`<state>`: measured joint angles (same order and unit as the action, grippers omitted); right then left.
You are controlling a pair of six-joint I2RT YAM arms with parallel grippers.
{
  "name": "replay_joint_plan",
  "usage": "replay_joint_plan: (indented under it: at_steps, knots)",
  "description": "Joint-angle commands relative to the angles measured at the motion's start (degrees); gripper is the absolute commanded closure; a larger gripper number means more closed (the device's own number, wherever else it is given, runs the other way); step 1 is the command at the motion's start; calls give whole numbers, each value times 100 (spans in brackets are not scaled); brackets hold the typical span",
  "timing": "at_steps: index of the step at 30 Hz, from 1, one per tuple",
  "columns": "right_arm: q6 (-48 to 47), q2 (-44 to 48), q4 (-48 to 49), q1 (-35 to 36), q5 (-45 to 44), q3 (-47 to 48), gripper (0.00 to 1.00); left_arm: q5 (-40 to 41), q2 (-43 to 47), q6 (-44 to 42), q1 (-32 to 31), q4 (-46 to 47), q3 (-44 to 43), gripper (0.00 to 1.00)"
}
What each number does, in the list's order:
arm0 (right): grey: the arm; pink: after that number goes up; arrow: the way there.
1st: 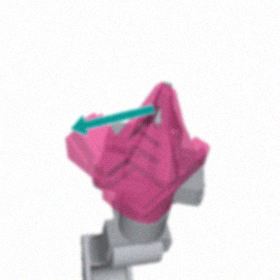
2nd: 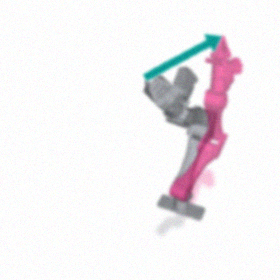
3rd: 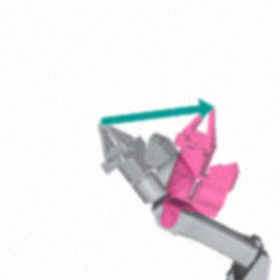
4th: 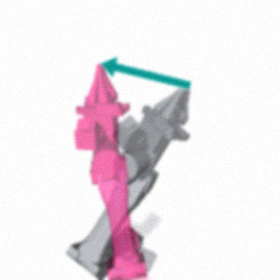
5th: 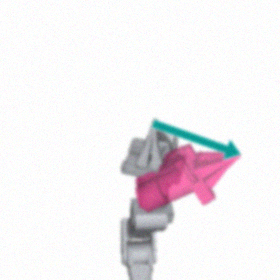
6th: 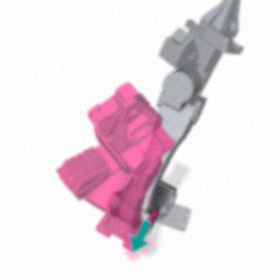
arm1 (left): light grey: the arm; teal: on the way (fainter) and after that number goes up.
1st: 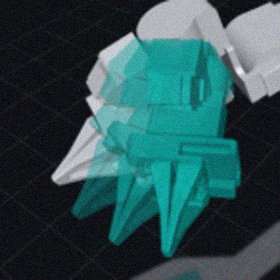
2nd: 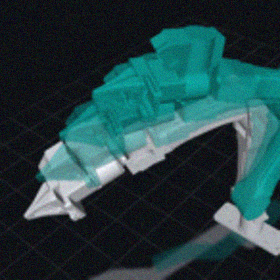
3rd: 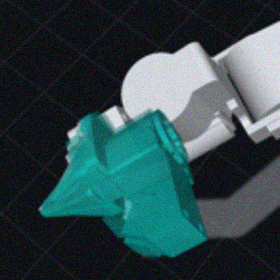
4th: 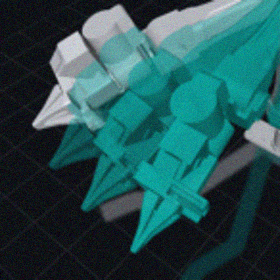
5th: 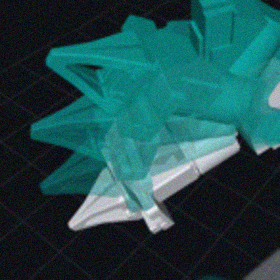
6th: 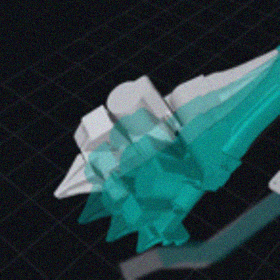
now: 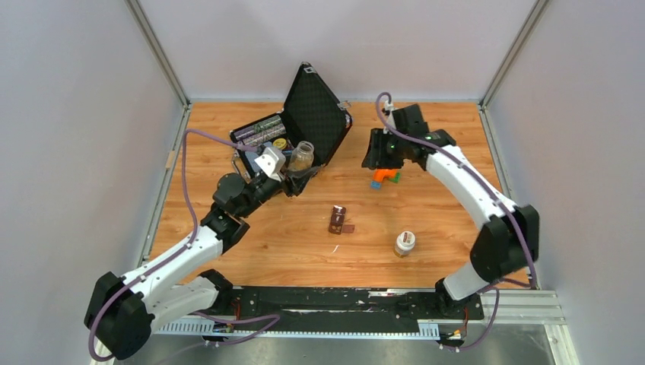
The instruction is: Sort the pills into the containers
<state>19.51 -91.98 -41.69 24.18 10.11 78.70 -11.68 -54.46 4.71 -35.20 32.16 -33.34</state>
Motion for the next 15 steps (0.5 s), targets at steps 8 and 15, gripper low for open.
replay_joint_plan:
  at_steps: [8,15]
  knots:
    - [-378,1373,-39,1,2585,911,65,-1785,-715,-1892,20,-16,-299,100]
    - [-599,1127,-724,517,2369,1695,65,-2049,-926,-2101,22,-267,-458,100]
